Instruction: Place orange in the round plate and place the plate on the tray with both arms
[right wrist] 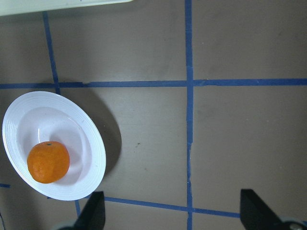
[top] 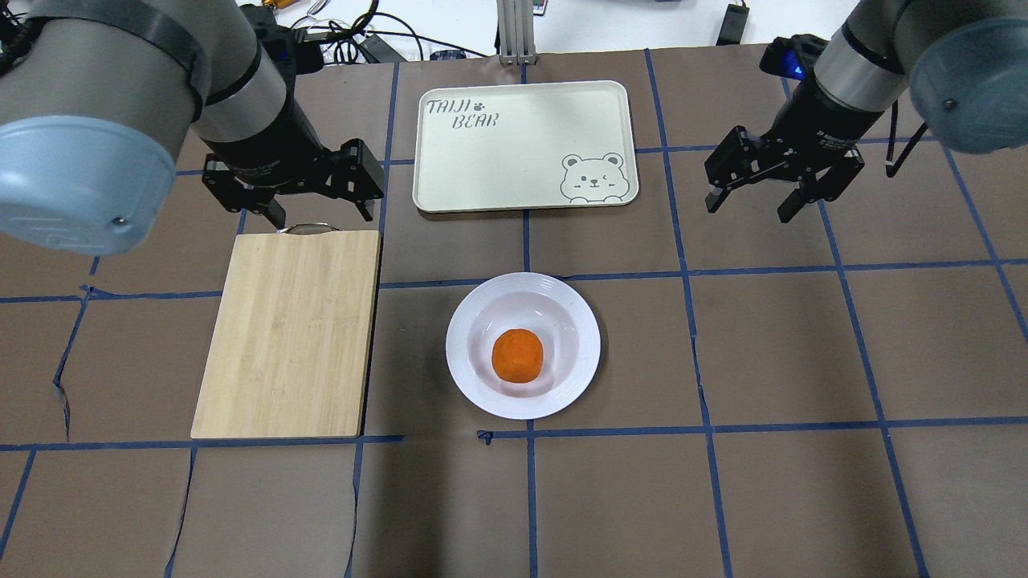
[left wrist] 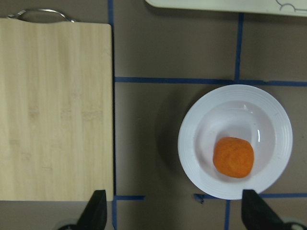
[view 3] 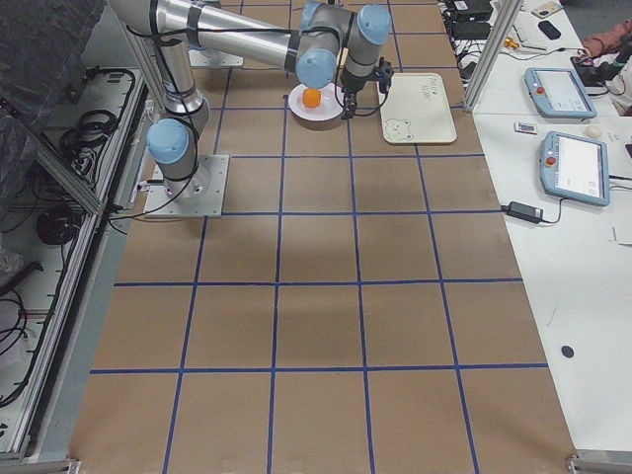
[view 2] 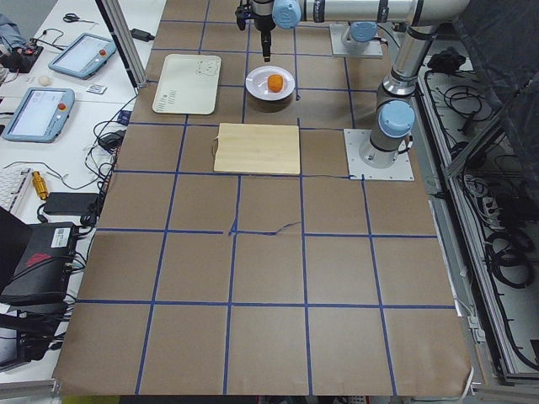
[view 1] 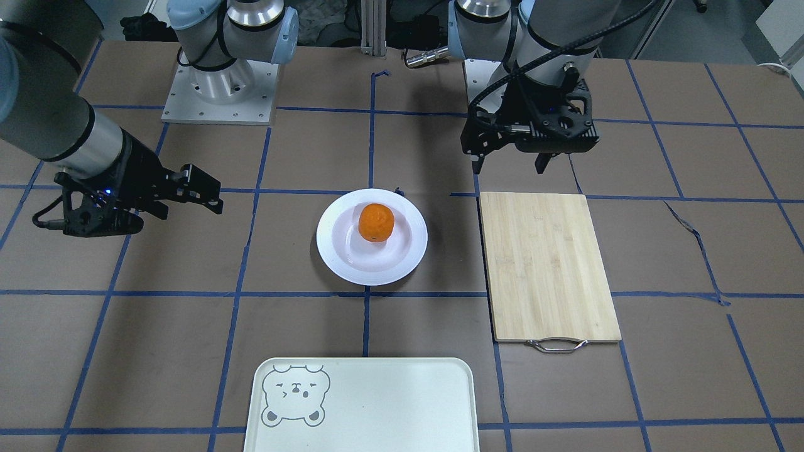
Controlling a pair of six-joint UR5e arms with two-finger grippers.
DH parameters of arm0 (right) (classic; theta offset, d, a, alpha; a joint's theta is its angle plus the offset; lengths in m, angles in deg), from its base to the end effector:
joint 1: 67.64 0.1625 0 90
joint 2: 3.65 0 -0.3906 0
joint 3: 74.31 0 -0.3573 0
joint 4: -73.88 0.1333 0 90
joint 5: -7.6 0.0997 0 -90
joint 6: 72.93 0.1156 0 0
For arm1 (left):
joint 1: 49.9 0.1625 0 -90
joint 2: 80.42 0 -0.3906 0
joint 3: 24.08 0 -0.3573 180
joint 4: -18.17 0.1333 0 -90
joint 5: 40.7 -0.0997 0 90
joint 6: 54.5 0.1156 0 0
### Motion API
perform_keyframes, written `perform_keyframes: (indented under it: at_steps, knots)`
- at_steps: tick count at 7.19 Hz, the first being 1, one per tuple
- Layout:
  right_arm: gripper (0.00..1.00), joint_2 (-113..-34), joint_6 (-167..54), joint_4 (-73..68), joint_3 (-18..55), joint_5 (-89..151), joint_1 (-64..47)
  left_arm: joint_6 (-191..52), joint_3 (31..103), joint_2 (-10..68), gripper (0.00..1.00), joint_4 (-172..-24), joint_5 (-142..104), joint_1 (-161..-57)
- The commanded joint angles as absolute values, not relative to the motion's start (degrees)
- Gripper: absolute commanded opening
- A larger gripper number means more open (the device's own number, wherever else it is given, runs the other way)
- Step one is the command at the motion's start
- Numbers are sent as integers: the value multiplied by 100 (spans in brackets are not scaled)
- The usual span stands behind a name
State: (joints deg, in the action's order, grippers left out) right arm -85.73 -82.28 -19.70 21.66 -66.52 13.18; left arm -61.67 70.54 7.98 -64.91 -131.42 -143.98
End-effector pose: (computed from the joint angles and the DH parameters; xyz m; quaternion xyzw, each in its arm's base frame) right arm 0.0864 -0.4990 0.3364 0.0109 0.9864 0.0657 0.1501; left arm -0.1638 -0.4427 0.4256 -0.0272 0.9990 -0.0345 0.0029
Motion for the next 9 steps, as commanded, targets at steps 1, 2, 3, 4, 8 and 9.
perform_keyframes:
  at_steps: [1,2,3,4,8,9]
  knots:
    - [100,-8338,-8251,-3152,3084,-5773,1322,-6092,6988,694,100,-6427,-13316,-14228]
    - [100,-8241,-8243,-4012,3646,-5501,1331,-6100,6891,720,100,-6436,-13194,-14193]
    - [100,-8171,-8234,-4699,4061,-5211,1340,-6117,6812,799,100,-6427,-13193,-14184]
    - [100,-8031,-8234,-5106,4291,-4929,1383,-6205,6455,939,100,-6871,-13184,-14175]
    - [99,-7564,-8164,-5706,4425,-4408,1847,-6100,6134,1178,100,-7104,-13167,-14254]
    - [95,-7459,-8163,-5716,4434,-4408,1954,-6091,6187,1169,100,-7078,-13175,-14254]
